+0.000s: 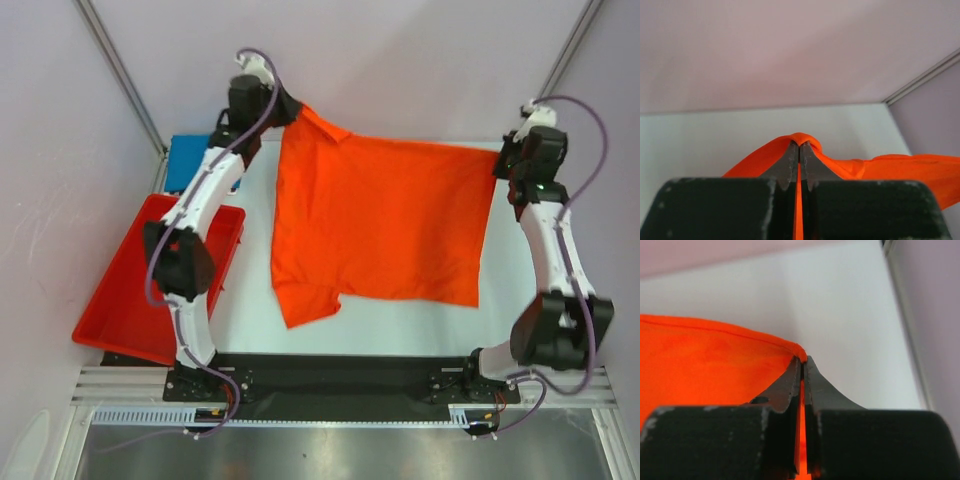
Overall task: Fold and stack the t-shirts
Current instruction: Flatten the tshirt out
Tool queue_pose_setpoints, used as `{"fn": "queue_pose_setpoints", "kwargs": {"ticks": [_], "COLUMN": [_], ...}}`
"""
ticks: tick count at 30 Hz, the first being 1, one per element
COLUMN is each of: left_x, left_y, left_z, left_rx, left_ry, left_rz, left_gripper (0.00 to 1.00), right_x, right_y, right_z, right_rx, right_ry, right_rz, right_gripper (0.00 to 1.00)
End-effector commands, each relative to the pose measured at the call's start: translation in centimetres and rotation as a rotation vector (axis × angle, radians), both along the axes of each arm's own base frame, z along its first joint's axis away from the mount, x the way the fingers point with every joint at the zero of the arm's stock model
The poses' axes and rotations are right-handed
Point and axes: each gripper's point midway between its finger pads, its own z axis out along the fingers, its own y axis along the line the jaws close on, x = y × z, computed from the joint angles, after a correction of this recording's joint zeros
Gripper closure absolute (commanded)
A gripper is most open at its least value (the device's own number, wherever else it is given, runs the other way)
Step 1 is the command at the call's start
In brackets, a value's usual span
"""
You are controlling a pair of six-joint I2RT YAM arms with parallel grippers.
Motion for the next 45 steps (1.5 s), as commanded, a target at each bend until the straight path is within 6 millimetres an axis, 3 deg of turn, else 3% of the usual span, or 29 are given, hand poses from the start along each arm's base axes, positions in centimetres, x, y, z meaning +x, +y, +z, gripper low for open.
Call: {"fn": "queue_pose_setpoints", "kwargs": {"ticks": [1, 3, 4, 6, 7, 10, 11, 12, 14, 18, 20, 24, 25, 26, 28, 30, 31, 32, 34, 35, 37, 38, 39, 41, 42, 44, 45], "left_x": [-8.2, -10.8, -14.0, -17.0, -20.8, -25.8, -30.1, -31.2, -35.4, -39.5, -39.7, -36.1, -33.5, -32.2, -27.6, -23.8, -22.4, -18.4, -14.3, -10.6, -6.9, -5.2, -2.1, 0.5, 2.4, 4.0, 5.0], "left_y": [3.3, 4.4, 5.6, 6.7, 8.0, 10.1, 11.6, 12.2, 13.7, 14.7, 14.6, 13.2, 12.2, 11.7, 10.2, 8.9, 8.5, 7.5, 6.1, 5.0, 3.5, 3.0, 1.9, 0.5, -0.3, -1.5, -2.2], "left_z": [18.8, 21.6, 24.7, 26.3, 29.4, 31.3, 33.5, 33.5, 35.2, 37.4, 37.7, 36.4, 35.1, 34.4, 31.4, 27.9, 26.9, 23.3, 19.1, 14.4, 9.2, 6.8, 0.6, -4.7, -8.7, -12.7, -12.2], "left_rx": [-0.075, -0.090, -0.107, -0.107, -0.131, -0.141, -0.159, -0.160, -0.169, -0.177, -0.182, -0.165, -0.155, -0.146, -0.116, -0.082, -0.078, -0.043, -0.003, 0.025, 0.036, 0.035, 0.055, 0.036, 0.033, 0.006, -0.013], "left_ry": [-0.367, -0.419, -0.484, -0.532, -0.619, -0.710, -0.794, -0.809, -0.886, -0.965, -0.975, -0.904, -0.855, -0.829, -0.751, -0.687, -0.675, -0.592, -0.520, -0.436, -0.362, -0.322, -0.225, -0.142, -0.088, -0.021, -0.033], "left_rz": [0.037, 0.057, 0.063, 0.074, 0.082, 0.118, 0.130, 0.143, 0.158, 0.153, 0.144, 0.124, 0.108, 0.103, 0.090, 0.079, 0.081, 0.082, 0.066, 0.059, 0.029, 0.029, 0.016, -0.004, -0.012, -0.023, -0.031], "left_gripper": [1.00, 1.00, 1.00, 1.00, 1.00, 1.00, 1.00, 1.00, 1.00, 1.00, 1.00, 1.00, 1.00, 1.00, 1.00, 1.00, 1.00, 1.00, 1.00, 1.00, 1.00, 1.00, 1.00, 1.00, 1.00, 1.00, 1.00], "right_x": [-5.6, -7.8, -10.2, -12.7, -15.3, -19.8, -22.7, -24.0, -27.9, -31.2, -31.0, -27.1, -25.1, -24.0, -19.2, -15.9, -13.8, -10.9, -7.7, -5.5, -3.2, -1.1, -0.2, 1.8, 2.7, 3.8, 4.8], "right_y": [1.5, 2.4, 2.9, 4.1, 4.6, 5.7, 6.1, 6.2, 6.6, 7.0, 7.2, 6.8, 6.7, 6.6, 6.4, 6.0, 5.8, 5.3, 4.5, 3.5, 1.9, 1.0, -0.2, -1.6, -3.0, -4.8, -5.6], "right_z": [14.7, 17.6, 20.1, 22.6, 24.7, 28.1, 29.8, 30.6, 32.4, 34.7, 35.1, 33.2, 32.1, 31.6, 27.1, 24.1, 20.7, 18.1, 13.3, 10.1, 6.1, 2.3, 0.5, -2.7, -6.4, -9.3, -10.9], "right_rx": [-0.060, -0.059, -0.069, -0.064, -0.062, -0.054, -0.063, -0.063, -0.069, -0.036, -0.028, -0.014, -0.011, -0.011, -0.009, -0.020, -0.025, -0.049, -0.063, -0.060, -0.059, -0.050, -0.049, -0.072, -0.080, -0.103, -0.106], "right_ry": [-0.323, -0.391, -0.458, -0.525, -0.596, -0.728, -0.802, -0.835, -0.939, -1.044, -1.045, -0.952, -0.909, -0.899, -0.780, -0.714, -0.641, -0.595, -0.502, -0.436, -0.370, -0.307, -0.271, -0.217, -0.131, -0.058, -0.016], "right_rz": [0.001, 0.011, 0.015, 0.038, 0.048, 0.084, 0.092, 0.095, 0.099, 0.107, 0.116, 0.109, 0.110, 0.110, 0.112, 0.108, 0.107, 0.102, 0.087, 0.065, 0.031, 0.020, -0.001, -0.017, -0.049, -0.089, -0.098], "right_gripper": [1.00, 1.00, 1.00, 1.00, 1.00, 1.00, 1.00, 1.00, 1.00, 1.00, 1.00, 1.00, 1.00, 1.00, 1.00, 1.00, 1.00, 1.00, 1.00, 1.00, 1.00, 1.00, 1.00, 1.00, 1.00, 1.00, 1.00]}}
